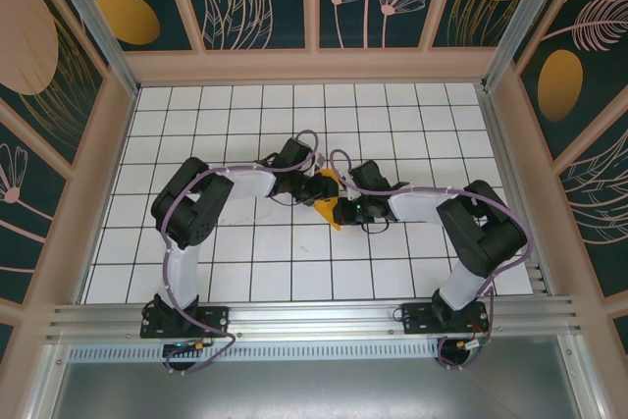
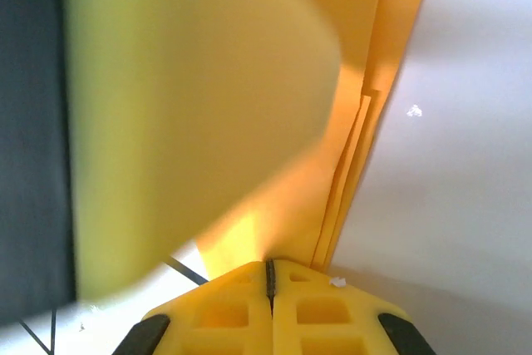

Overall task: Fold a paper plane with a square sheet of paper (fold left side to right side)
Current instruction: Fourth fold the wing at the center of the table.

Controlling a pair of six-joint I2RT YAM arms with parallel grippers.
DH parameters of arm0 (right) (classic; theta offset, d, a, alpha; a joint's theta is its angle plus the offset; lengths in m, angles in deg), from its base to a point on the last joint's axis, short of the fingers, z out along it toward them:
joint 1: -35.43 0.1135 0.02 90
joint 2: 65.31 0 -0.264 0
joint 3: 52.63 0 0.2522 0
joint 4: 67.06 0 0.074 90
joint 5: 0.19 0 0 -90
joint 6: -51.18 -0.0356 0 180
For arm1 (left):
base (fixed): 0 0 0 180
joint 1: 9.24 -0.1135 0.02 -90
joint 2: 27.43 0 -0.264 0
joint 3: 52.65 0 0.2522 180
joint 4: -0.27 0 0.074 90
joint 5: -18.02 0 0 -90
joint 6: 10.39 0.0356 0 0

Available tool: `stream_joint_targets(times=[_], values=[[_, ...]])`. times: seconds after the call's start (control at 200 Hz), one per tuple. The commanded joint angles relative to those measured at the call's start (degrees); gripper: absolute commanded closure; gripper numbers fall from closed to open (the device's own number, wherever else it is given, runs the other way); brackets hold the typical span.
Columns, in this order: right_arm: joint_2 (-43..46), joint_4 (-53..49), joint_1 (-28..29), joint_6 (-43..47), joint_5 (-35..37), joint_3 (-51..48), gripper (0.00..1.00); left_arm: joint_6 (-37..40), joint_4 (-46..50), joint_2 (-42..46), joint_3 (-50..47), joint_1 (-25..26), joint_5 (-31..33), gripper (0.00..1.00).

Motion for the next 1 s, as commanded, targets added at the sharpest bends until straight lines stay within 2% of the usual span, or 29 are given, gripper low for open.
stream_joint_targets(times=[0.0, 0.39, 0.601, 0.831, 0.996], values=[[-4.40, -13.07, 0.33, 1.61, 7.90, -3.63, 0.93, 3.93, 2.36, -2.31, 3.34, -3.77, 5.02, 0.58], [-3.94, -12.77, 0.42, 1.43, 7.43, -4.19, 0.93, 9.69, 9.25, -10.51, 17.79, -9.91, 4.04, 0.56], [-3.33, -12.27, 0.36, 1.34, 6.63, -3.92, 0.93, 11.67, 11.32, -9.19, 20.76, -11.80, 2.99, 0.53], [0.60, -8.98, 0.23, 1.17, 3.40, -1.96, 0.90, 13.33, 12.30, -1.91, 16.77, -13.07, 5.76, 0.52], [8.26, -8.59, -0.66, 1.68, 3.12, 0.34, 0.77, 12.84, 9.43, 6.57, 7.59, -13.07, 7.89, 0.52]])
